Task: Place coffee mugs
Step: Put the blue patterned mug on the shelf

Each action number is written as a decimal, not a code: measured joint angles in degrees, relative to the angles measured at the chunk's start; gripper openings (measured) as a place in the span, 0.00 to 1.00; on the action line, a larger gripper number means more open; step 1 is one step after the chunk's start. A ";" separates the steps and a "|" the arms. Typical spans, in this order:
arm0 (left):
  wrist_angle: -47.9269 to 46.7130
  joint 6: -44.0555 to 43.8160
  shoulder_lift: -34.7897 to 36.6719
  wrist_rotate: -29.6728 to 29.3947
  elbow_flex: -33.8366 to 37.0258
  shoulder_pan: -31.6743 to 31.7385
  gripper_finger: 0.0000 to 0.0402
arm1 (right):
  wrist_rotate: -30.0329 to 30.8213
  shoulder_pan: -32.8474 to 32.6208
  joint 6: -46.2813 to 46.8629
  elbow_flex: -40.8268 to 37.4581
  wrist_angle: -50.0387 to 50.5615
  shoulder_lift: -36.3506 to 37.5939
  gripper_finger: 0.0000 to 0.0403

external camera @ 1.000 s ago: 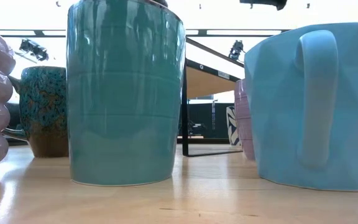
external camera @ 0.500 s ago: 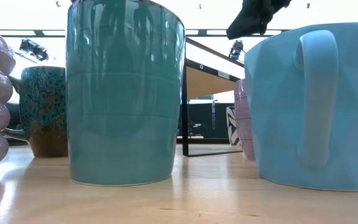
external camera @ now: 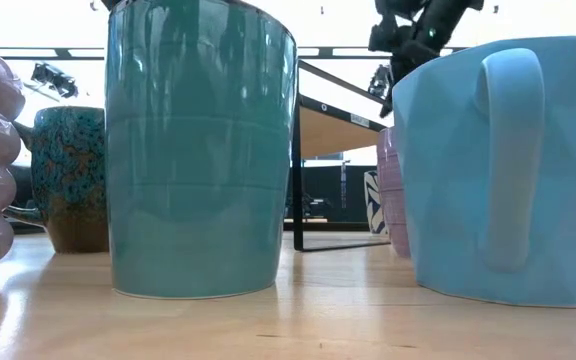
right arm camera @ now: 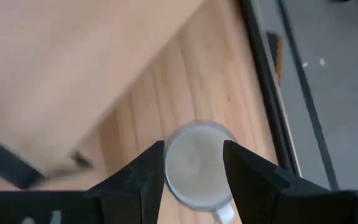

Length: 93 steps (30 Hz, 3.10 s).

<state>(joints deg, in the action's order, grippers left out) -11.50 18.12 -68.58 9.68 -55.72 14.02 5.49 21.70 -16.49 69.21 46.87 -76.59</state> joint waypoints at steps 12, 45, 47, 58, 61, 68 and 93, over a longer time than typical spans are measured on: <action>0.74 -2.49 2.48 -0.65 -0.07 -2.97 0.43 | 0.72 2.81 -16.61 0.02 5.16 -4.55 0.42; 0.42 -7.03 15.01 -6.03 -0.11 -6.67 0.43 | 2.58 3.68 -30.02 -0.33 8.69 -18.35 0.30; -0.12 -7.03 14.99 -6.04 -0.11 -7.20 0.43 | 3.60 3.68 -30.76 -0.33 8.70 -19.11 0.26; -0.02 -5.84 14.99 -6.59 -0.11 -7.74 0.43 | 5.45 3.64 -31.26 -0.37 8.52 -18.11 0.08; -1.13 -5.48 14.96 -7.72 -0.11 -7.74 0.43 | 6.02 3.33 -30.31 -0.37 8.66 -17.20 0.08; -1.76 -3.91 14.92 -8.64 -0.11 -7.74 0.43 | 12.10 1.20 -30.16 -0.37 9.62 -14.32 0.09; -2.07 -5.50 14.22 -8.62 -0.20 -7.78 0.43 | 9.72 -6.47 -27.86 12.19 8.32 -3.82 0.09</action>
<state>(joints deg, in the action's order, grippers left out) -13.57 12.62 -54.35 1.06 -55.92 6.24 15.20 15.23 -44.35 81.40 55.18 -80.41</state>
